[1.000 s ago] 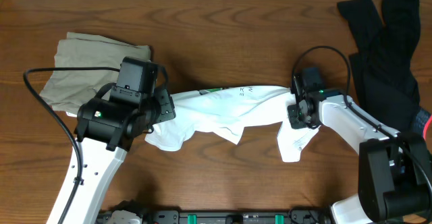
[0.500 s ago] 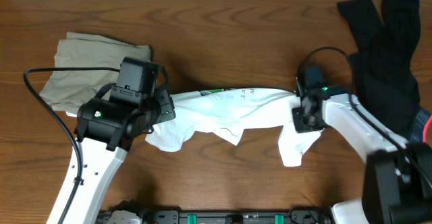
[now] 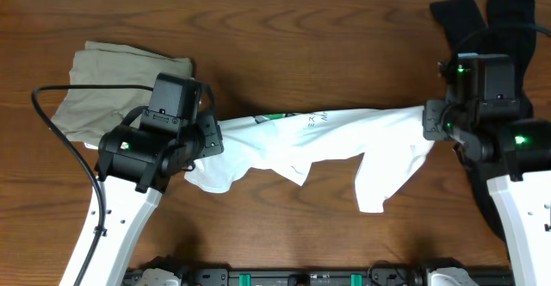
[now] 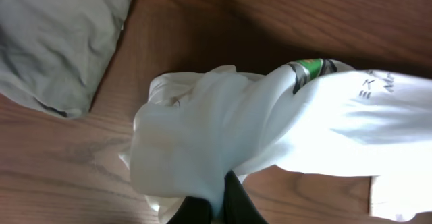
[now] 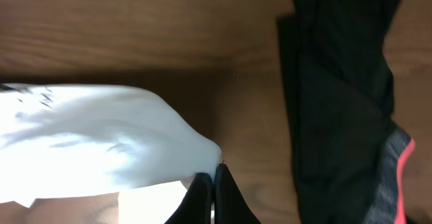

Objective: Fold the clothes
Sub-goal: 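Lift the T-shirt with both grippers, stretching it taut across the table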

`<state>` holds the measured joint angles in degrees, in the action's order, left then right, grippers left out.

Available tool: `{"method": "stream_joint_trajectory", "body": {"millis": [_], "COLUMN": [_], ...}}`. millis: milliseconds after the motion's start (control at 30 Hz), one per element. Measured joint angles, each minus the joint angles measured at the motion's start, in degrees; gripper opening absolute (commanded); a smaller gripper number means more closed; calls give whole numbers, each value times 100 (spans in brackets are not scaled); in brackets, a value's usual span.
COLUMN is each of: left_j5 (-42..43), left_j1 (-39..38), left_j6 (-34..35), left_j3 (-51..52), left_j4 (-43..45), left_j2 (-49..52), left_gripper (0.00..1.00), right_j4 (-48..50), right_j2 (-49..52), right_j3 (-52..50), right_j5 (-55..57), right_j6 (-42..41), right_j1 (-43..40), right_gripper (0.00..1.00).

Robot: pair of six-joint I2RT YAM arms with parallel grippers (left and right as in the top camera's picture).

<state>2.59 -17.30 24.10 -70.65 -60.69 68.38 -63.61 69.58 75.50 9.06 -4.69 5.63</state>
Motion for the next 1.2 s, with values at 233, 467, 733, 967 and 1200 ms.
{"method": "stream_joint_trajectory", "body": {"millis": [233,467,733,967,1200], "left_j5": [-4,-258,-308,-468,-1196], "left_j1": [0,0,0,0,0], "left_j6": [-208,-236,-94,-7,131], "left_j3": [0,0,-210,-273,-590], "left_j4": [-26,151,737,1032,1285], "left_j2": [-2,-267,-1360,-2323,-2909], "left_gripper": [6,6,6,6,6], "right_j4": [-111,-136,-260,-520,-734], "right_j2": [118,118,44,-457,-651], "right_j3": [-9,-9,791,1773,2197], "right_j5": [0,-140,-323,-317,42], "right_j6": [197,479,540,538,538], "right_j1": [-479,-669,-669,-669,-669], "right_gripper": [1,1,1,1,1]}}
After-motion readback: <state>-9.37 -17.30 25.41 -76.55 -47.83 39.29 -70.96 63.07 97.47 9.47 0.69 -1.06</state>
